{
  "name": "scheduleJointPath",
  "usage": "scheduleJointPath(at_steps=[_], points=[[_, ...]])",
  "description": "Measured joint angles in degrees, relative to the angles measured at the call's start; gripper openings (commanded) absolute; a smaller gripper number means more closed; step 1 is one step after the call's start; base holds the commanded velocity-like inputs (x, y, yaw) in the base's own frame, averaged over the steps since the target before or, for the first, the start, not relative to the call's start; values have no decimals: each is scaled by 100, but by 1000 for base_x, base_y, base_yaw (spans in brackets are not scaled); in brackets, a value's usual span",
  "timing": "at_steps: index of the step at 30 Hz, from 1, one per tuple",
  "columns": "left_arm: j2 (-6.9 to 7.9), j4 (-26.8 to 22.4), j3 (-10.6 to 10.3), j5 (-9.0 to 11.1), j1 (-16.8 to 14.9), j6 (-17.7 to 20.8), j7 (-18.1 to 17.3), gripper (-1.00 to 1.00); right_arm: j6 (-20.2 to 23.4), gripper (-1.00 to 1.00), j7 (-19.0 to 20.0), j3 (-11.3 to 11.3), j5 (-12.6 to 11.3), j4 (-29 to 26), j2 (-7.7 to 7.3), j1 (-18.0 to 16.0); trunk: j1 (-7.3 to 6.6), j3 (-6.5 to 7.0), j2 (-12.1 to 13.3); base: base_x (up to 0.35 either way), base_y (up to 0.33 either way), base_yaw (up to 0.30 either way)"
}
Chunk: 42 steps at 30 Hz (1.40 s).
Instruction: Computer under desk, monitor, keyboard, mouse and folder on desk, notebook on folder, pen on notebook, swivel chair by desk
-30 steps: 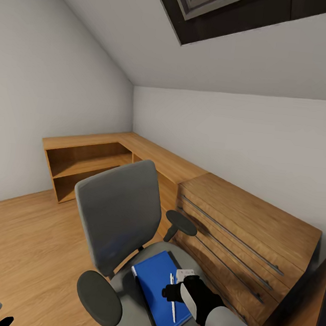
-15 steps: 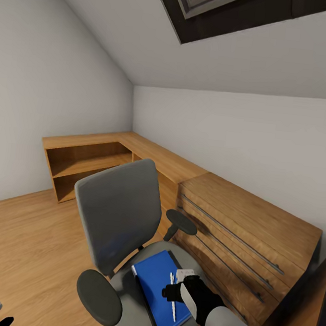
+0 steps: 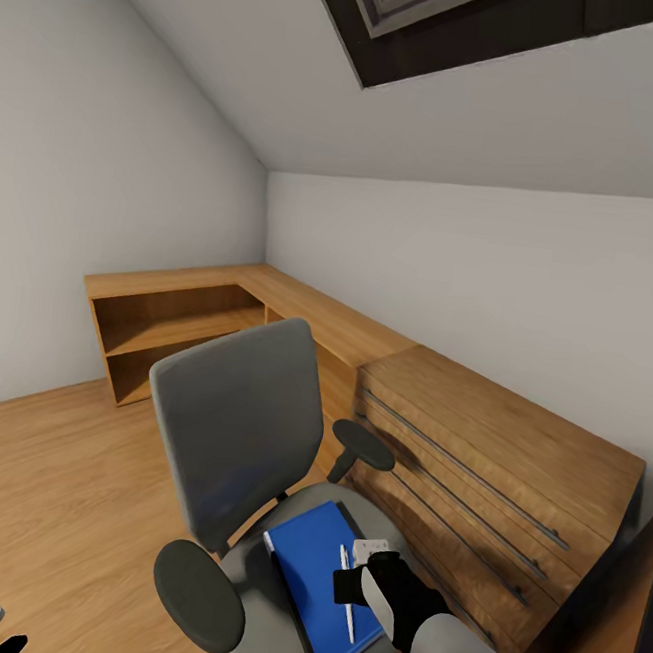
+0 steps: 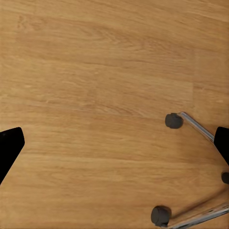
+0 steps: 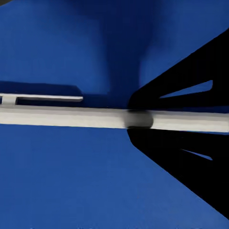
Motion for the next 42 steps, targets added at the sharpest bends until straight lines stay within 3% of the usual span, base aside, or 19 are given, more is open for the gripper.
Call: scheduleJointPath(at_steps=[10, 23, 35, 42], points=[[0, 5, 0, 0, 0, -2, 0, 100, 0, -100, 3, 1, 0, 0, 0, 1, 0, 0, 0, 0, 0, 0], [-16, 32, 5, 17, 0, -177, 16, 100, -2, -100, -15, 9, -9, 0, 0, 0, -285, 233, 520, -6, 0, 0], [-17, 74, 9, 26, 0, -300, 9, 100, -34, -100, -28, 11, -9, -38, 0, 0, -545, 448, 1002, -286, 0, 0], [-18, 81, 3, 20, 0, -302, 4, 100, -140, -100, -137, 26, 21, -1090, 0, 53, -699, 574, 1283, -342, 0, 0]])
